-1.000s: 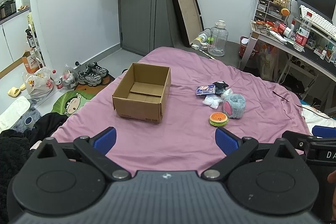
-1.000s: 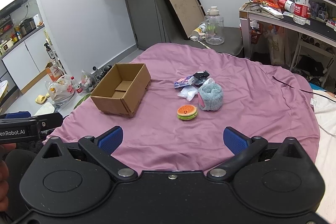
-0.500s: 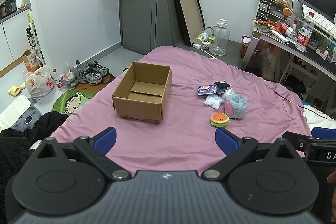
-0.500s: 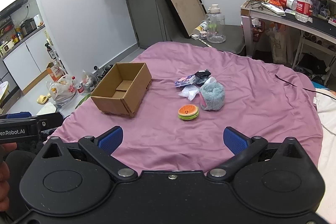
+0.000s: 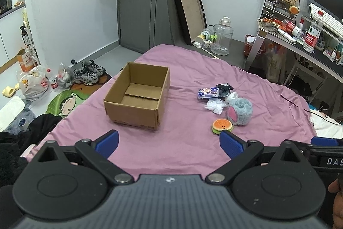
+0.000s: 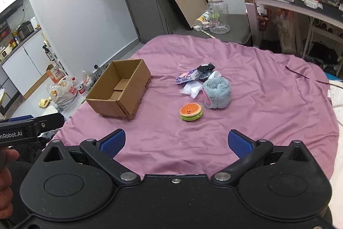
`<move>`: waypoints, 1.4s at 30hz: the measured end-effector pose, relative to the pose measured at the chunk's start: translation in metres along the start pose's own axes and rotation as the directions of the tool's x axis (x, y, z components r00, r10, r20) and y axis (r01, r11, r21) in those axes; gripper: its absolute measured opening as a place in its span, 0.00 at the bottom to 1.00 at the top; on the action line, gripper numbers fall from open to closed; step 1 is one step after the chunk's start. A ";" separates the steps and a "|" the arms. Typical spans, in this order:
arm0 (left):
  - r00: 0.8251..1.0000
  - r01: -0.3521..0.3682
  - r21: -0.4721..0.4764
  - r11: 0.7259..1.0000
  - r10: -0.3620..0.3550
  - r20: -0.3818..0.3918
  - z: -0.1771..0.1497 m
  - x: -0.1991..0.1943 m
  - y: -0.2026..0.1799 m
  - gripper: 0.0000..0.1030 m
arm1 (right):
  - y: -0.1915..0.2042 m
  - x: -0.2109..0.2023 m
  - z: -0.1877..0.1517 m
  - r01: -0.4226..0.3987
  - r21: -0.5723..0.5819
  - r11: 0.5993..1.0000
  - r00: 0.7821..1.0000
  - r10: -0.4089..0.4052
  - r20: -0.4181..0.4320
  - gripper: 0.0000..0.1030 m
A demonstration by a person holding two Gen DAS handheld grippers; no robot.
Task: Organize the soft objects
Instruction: 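Lower both grippers onto the grey fluffy plush and close on it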
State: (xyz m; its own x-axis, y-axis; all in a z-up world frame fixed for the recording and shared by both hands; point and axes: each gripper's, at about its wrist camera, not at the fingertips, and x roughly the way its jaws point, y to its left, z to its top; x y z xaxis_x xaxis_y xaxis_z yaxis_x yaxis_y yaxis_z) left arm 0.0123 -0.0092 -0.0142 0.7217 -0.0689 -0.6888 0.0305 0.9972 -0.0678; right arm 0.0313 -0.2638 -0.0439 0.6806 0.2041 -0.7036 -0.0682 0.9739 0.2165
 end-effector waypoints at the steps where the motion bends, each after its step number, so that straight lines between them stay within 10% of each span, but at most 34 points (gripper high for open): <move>1: 1.000 0.005 -0.001 1.000 -0.005 -0.004 0.001 0.004 -0.001 0.97 | -0.003 0.004 0.001 0.002 0.012 1.000 1.000 -0.002 -0.003 1.00; 42: 0.979 0.152 -0.062 0.986 -0.159 -0.129 0.053 0.192 -0.088 0.77 | -0.120 0.128 0.058 0.084 0.476 0.876 0.996 -0.076 -0.035 0.87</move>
State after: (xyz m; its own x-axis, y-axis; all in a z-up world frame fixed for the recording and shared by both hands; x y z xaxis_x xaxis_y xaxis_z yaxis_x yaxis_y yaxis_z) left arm 0.1851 -0.1088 -0.1021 0.6121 -0.2299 -0.7567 0.0969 0.9714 -0.2167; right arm 0.1688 -0.3599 -0.1208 0.6577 0.1329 -0.7414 0.3443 0.8225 0.4528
